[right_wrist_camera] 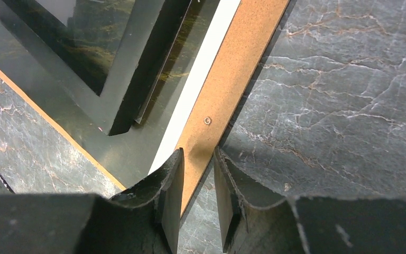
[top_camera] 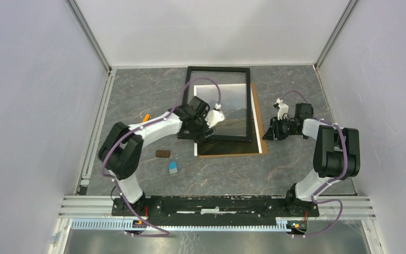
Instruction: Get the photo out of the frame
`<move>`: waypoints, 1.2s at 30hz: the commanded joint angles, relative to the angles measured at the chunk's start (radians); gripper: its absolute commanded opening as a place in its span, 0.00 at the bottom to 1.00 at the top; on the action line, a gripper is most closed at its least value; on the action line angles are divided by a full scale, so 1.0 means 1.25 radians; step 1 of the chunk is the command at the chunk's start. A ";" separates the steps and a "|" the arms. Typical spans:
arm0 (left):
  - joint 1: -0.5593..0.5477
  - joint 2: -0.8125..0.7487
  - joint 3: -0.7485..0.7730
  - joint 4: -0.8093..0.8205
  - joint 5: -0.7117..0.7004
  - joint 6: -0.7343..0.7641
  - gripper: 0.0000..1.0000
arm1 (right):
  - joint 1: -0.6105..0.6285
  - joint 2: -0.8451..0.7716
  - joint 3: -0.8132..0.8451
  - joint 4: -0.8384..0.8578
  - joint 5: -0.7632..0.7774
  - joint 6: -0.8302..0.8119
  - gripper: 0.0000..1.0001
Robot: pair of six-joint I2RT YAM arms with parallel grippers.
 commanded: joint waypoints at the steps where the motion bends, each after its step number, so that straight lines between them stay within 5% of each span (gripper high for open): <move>1: 0.061 -0.211 -0.059 0.063 0.110 -0.297 0.77 | 0.003 0.025 -0.049 -0.032 0.116 -0.025 0.35; 8: 0.179 -0.386 -0.285 0.136 0.324 -0.699 0.81 | 0.003 -0.030 -0.058 -0.007 0.093 -0.016 0.36; 14: 0.284 -0.352 -0.444 0.315 0.440 -0.883 0.82 | 0.019 -0.022 -0.044 -0.010 0.094 -0.010 0.35; 36: 0.287 -0.072 -0.525 0.738 0.482 -1.045 0.59 | 0.038 0.016 -0.055 0.007 0.133 -0.007 0.26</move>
